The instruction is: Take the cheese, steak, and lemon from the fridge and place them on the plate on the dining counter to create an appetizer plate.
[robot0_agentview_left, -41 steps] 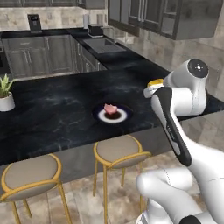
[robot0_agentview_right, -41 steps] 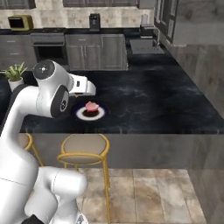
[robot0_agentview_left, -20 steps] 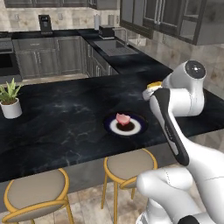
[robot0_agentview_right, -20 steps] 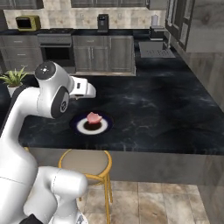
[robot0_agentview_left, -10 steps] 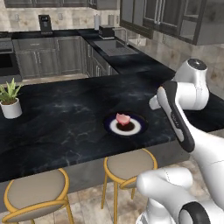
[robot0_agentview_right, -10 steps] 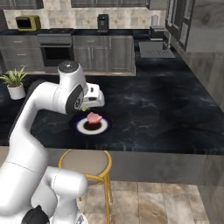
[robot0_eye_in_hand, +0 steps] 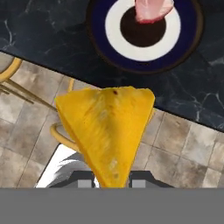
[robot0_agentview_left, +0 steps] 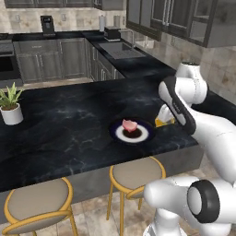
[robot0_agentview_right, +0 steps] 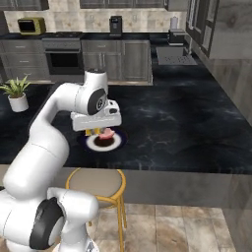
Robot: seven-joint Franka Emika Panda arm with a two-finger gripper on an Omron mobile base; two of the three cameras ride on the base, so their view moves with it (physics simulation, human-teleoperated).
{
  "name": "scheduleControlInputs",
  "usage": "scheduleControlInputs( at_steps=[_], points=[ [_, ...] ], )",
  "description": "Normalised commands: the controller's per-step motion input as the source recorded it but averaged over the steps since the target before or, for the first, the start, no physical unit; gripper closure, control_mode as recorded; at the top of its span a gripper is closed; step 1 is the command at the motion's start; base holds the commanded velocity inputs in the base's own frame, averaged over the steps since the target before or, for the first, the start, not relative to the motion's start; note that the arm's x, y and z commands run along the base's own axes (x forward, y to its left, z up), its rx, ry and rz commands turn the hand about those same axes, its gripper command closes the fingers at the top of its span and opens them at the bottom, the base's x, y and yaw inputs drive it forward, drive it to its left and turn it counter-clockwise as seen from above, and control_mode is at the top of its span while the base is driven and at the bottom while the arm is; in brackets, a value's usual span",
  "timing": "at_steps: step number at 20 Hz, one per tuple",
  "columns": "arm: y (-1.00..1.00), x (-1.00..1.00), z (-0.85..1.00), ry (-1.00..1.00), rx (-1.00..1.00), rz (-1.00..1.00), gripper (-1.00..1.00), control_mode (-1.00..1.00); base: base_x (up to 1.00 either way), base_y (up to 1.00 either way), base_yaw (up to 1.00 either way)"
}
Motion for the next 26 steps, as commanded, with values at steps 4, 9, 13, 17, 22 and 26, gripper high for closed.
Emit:
scheduleControlInputs(
  at_steps=[4, 9, 13, 17, 22, 26],
  points=[
    [0.03, 0.48, -0.28, 0.11, -0.02, 0.05, 1.0, -1.0, 0.0, 0.0, 0.0],
    [0.0, 0.44, -0.26, 0.0, 0.0, -0.02, 1.0, -1.0, 0.0, 0.0, 0.0],
    [0.0, 0.3, -0.43, -0.05, 0.0, -0.08, 1.0, -1.0, 0.0, 0.0, 0.0],
    [0.0, 0.18, -0.56, -0.14, 0.0, -0.1, 1.0, -1.0, 0.0, 0.0, 0.0],
    [0.0, 0.12, -0.36, -0.04, 0.0, -0.05, 1.0, -1.0, 0.0, 0.0, 0.0],
    [0.0, 0.16, -0.28, 0.0, 0.0, -0.02, 1.0, -1.0, 0.0, 0.0, 0.0]
  ],
)
